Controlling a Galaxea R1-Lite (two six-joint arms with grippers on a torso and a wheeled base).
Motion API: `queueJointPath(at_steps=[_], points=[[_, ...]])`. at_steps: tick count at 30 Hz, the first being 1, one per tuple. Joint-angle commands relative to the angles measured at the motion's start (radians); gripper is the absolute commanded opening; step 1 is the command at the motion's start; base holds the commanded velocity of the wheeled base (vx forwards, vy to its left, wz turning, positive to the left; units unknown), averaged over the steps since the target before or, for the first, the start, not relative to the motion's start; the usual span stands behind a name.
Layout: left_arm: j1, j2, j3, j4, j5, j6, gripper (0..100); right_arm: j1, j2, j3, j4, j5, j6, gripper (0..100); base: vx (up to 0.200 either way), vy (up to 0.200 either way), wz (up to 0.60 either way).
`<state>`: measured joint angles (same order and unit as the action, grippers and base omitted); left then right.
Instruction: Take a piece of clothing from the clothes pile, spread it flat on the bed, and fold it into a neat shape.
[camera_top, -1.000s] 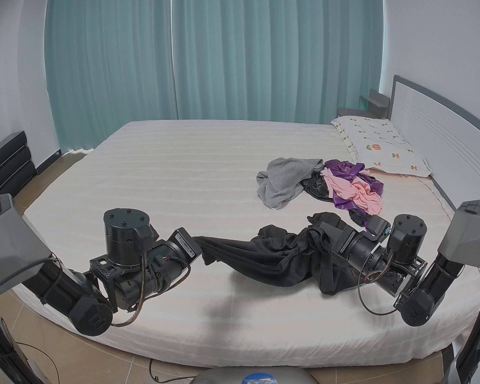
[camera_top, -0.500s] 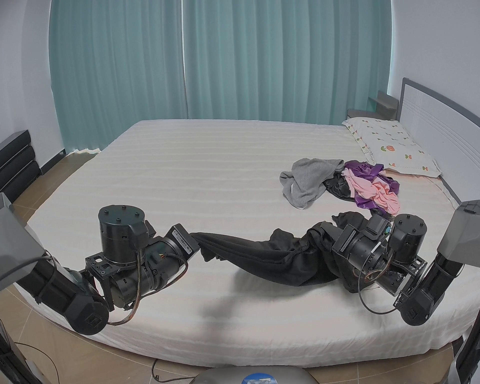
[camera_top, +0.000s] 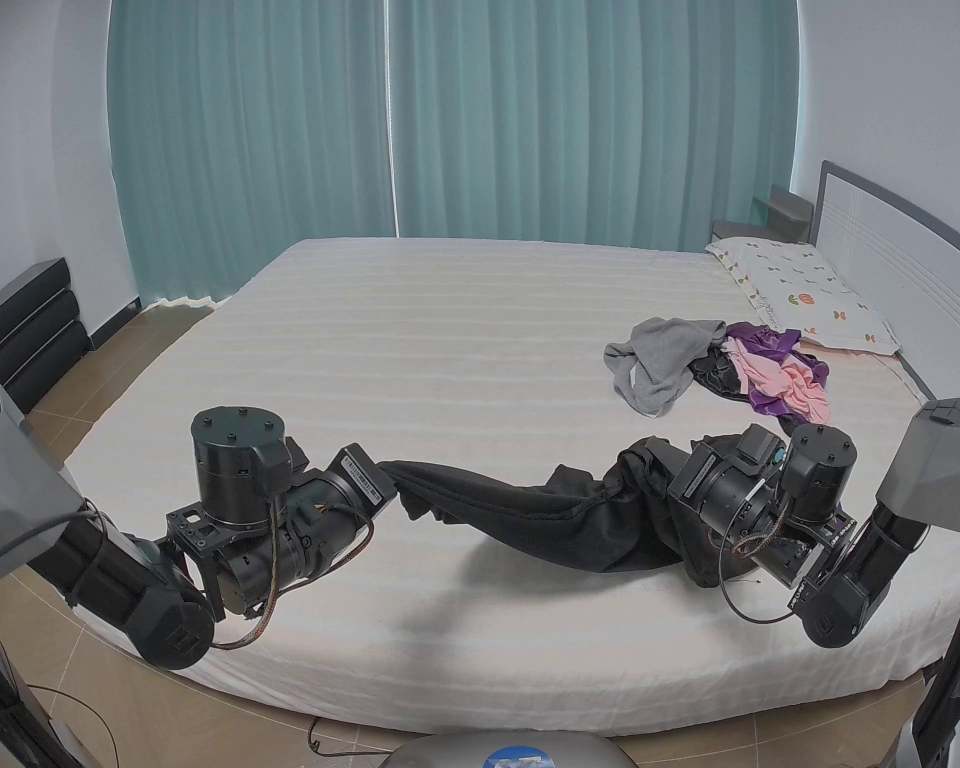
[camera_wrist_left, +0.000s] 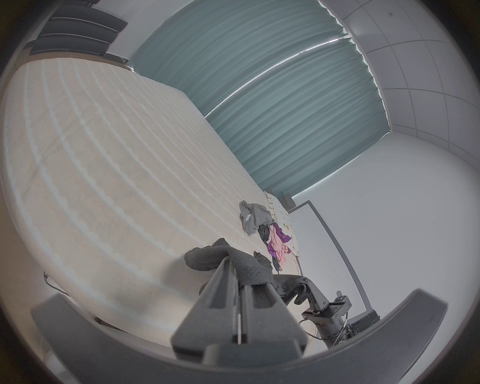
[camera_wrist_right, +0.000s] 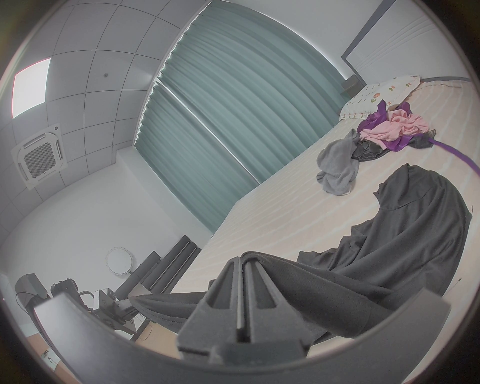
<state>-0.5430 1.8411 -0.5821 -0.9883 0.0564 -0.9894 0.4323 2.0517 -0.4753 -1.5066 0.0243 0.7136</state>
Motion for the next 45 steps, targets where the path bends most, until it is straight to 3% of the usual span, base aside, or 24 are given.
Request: queueJointPath(at_steps=[1,20,36,45], points=[[0.0,0.0,0.001,0.0,0.0,0.0,0,-0.003,0.004,0.0,-0.003,0.002,0.0,0,0.0,0.2,0.0],[0.012,-0.022,0.002,0.002,0.011,0.001,0,-0.014,0.004,0.009,-0.001,0.006,0.0,0,0.0,0.2,0.0],[0.003,-0.085,0.102,0.008,0.011,0.001,0,-0.035,-0.114,0.159,-0.004,-0.003,0.004,0,0.0,0.0,0.0],[-0.031,-0.229,0.145,0.057,0.019,0.005,0,-0.04,-0.301,0.287,-0.003,-0.027,0.001,0,-0.2,0.0,0.0]])
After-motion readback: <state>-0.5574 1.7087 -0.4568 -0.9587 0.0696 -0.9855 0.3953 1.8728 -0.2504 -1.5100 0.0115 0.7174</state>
